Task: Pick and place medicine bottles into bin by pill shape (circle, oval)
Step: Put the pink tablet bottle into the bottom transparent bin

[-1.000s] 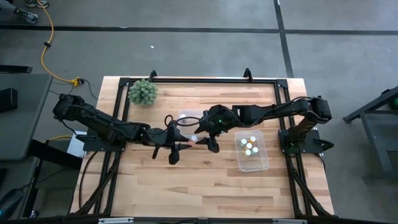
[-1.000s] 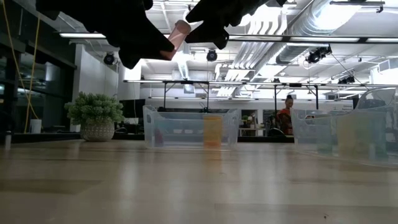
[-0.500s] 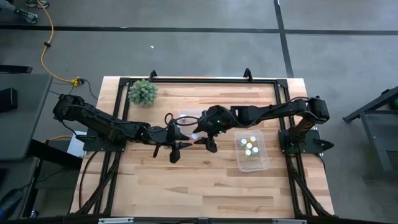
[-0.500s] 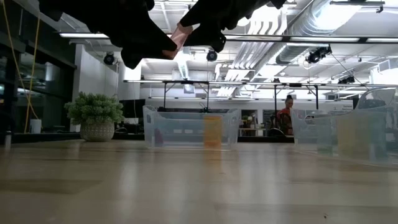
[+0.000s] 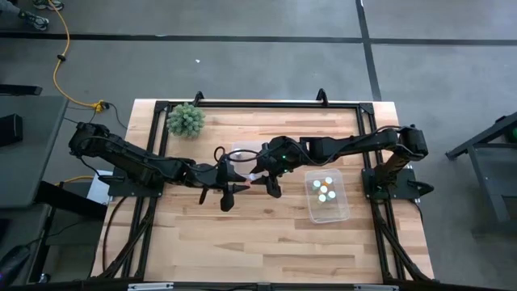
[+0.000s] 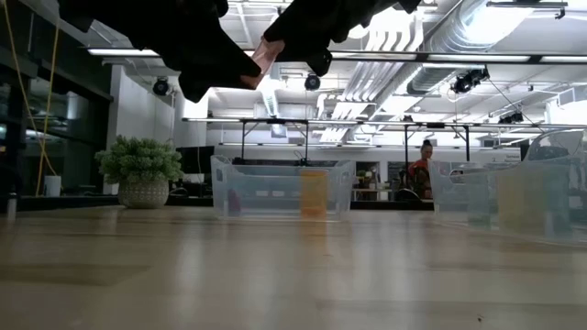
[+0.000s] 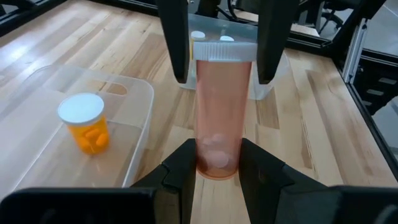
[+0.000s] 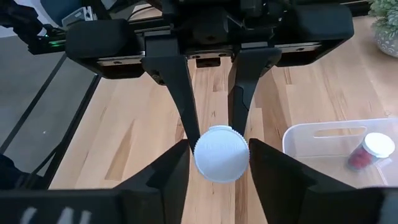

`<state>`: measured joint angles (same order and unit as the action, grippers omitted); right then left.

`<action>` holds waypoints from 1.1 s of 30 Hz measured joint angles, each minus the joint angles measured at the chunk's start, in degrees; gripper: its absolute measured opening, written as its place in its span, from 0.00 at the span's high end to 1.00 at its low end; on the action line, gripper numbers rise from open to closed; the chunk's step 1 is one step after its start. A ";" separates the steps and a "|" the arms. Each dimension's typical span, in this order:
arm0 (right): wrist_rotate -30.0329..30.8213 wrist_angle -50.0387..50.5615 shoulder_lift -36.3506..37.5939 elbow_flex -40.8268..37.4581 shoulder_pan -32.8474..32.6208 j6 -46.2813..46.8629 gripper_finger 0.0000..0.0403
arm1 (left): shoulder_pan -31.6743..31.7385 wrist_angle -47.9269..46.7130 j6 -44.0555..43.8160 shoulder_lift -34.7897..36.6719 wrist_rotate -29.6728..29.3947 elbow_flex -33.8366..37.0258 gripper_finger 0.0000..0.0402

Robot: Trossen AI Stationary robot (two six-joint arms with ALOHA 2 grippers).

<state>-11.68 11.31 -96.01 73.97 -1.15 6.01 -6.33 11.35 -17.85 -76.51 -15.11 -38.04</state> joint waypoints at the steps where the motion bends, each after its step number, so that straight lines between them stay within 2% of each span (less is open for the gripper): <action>1: -0.02 0.02 0.00 0.00 0.00 0.00 0.62 | 0.00 0.00 0.00 0.00 0.00 0.00 0.78; 11: -0.64 0.02 0.00 0.00 0.00 -0.01 0.72 | 0.00 0.00 0.00 0.00 -0.02 0.00 0.78; 16: -0.72 0.02 0.02 0.00 0.00 -0.03 0.73 | 0.07 0.02 -1.22 0.00 -0.21 0.00 0.76; 23: -1.18 0.86 0.11 0.02 0.39 -1.12 0.73 | 1.74 -0.35 -2.20 1.09 2.65 0.02 0.62; 30: -2.30 5.46 1.92 0.02 2.05 -3.55 0.73 | 3.05 -3.54 -2.63 5.91 5.05 0.04 0.50; 33: -2.34 9.39 4.33 0.04 2.82 -3.89 0.73 | 3.39 -7.85 -2.60 9.61 5.05 0.05 0.48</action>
<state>-14.02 20.70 -91.67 74.02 1.67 2.12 -2.94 3.51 -20.45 -66.90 -10.07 -37.99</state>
